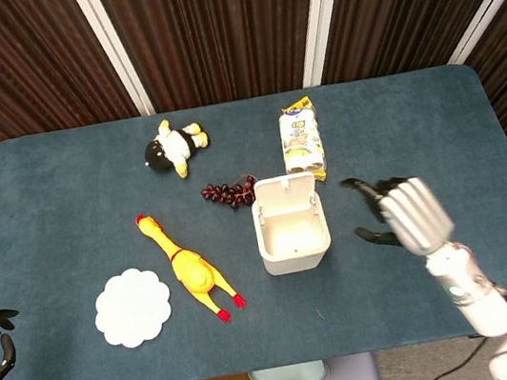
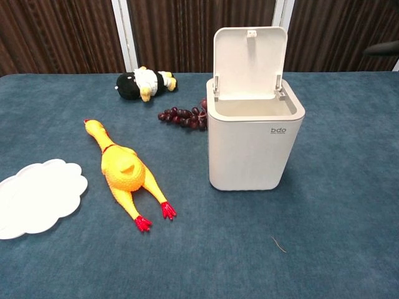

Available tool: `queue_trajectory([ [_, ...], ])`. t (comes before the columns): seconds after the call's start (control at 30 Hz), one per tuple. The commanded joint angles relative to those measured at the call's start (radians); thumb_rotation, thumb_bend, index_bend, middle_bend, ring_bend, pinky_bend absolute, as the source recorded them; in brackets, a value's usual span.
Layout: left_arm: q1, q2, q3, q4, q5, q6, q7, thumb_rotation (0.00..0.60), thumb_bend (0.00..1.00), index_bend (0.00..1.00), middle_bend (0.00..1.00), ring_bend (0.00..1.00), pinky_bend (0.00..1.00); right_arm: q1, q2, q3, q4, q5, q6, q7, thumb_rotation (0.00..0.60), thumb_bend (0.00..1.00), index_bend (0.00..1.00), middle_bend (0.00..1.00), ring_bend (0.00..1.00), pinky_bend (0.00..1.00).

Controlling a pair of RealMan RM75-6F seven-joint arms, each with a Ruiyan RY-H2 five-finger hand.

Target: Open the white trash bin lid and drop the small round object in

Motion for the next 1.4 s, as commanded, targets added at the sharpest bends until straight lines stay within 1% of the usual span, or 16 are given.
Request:
queue_trajectory([
  [0.03,0.001,-0.001,0.001,-0.003,0.002,0.001,0.006,0.6,0.64,0.38,0.51,0.5,0.59,-0.148,0.081,-0.068,0.004,-0.047,0.138,0.065,0.6,0.14,0.44,0.86,0.71,0.86],
  [0.1,0.002,-0.001,0.001,-0.004,0.004,0.004,0.011,0.6,0.64,0.38,0.51,0.5,0.59,-0.201,0.092,-0.093,0.031,-0.021,0.167,0.097,0.6,0.14,0.46,0.78,0.67,0.81],
  [0.17,0.002,-0.002,0.001,-0.005,0.005,0.005,0.018,0.6,0.64,0.38,0.51,0.5,0.59,-0.246,0.084,-0.109,0.076,0.019,0.182,0.146,0.6,0.14,0.47,0.69,0.59,0.71],
  [0.2,0.002,-0.002,0.001,-0.006,0.005,0.005,0.021,0.6,0.64,0.38,0.51,0.5,0.59,-0.262,0.079,-0.113,0.097,0.036,0.185,0.172,0.6,0.14,0.47,0.63,0.52,0.65],
  [0.23,0.002,-0.003,0.002,-0.007,0.007,0.005,0.025,0.6,0.64,0.38,0.51,0.5,0.59,-0.276,0.073,-0.116,0.118,0.052,0.186,0.201,0.6,0.14,0.45,0.55,0.43,0.56],
  [0.27,0.001,-0.004,0.002,-0.009,0.008,0.004,0.03,0.6,0.64,0.38,0.51,0.5,0.59,-0.293,0.064,-0.115,0.145,0.072,0.189,0.243,0.6,0.14,0.42,0.49,0.35,0.47],
  [0.33,0.0,-0.006,0.002,-0.009,0.01,0.002,0.039,0.6,0.64,0.38,0.51,0.5,0.59,-0.313,0.042,-0.104,0.189,0.099,0.199,0.299,0.6,0.14,0.39,0.41,0.25,0.34],
  [0.4,-0.003,-0.011,0.002,-0.007,0.01,-0.003,0.049,0.6,0.64,0.38,0.51,0.5,0.59,-0.328,0.01,-0.088,0.239,0.123,0.206,0.333,0.6,0.14,0.35,0.33,0.18,0.25],
  [0.47,-0.006,-0.018,-0.003,-0.002,0.006,-0.004,0.057,0.6,0.64,0.38,0.51,0.5,0.59,-0.33,-0.01,-0.077,0.267,0.131,0.198,0.337,0.6,0.14,0.29,0.27,0.12,0.21],
  [0.57,-0.009,-0.029,-0.008,0.008,0.006,-0.001,0.063,0.6,0.64,0.37,0.51,0.5,0.59,-0.321,-0.018,-0.078,0.282,0.125,0.165,0.323,0.6,0.14,0.22,0.22,0.08,0.2],
  [0.63,-0.01,-0.033,-0.01,0.012,0.005,-0.001,0.063,0.6,0.64,0.37,0.5,0.5,0.59,-0.31,-0.022,-0.083,0.281,0.128,0.123,0.283,0.6,0.14,0.19,0.2,0.08,0.2],
  [0.73,-0.011,-0.035,-0.01,0.016,0.003,-0.002,0.057,0.6,0.64,0.37,0.5,0.5,0.59,-0.297,-0.025,-0.085,0.276,0.13,0.076,0.26,0.6,0.14,0.16,0.19,0.08,0.2],
  [1.03,-0.011,-0.035,-0.005,0.021,0.006,-0.002,0.051,0.6,0.64,0.37,0.49,0.5,0.59,-0.307,-0.041,-0.068,0.276,0.118,0.078,0.249,0.6,0.14,0.16,0.19,0.08,0.2],
  [1.23,-0.01,-0.032,-0.007,0.017,-0.001,-0.003,0.054,0.6,0.64,0.37,0.49,0.5,0.59,-0.294,-0.012,-0.076,0.26,0.131,-0.001,0.256,0.6,0.14,0.16,0.19,0.08,0.2],
  [1.4,-0.011,-0.033,-0.007,0.019,-0.001,-0.006,0.053,0.6,0.64,0.37,0.49,0.5,0.59,-0.291,-0.011,-0.068,0.258,0.135,-0.018,0.26,0.6,0.14,0.16,0.19,0.08,0.2],
])
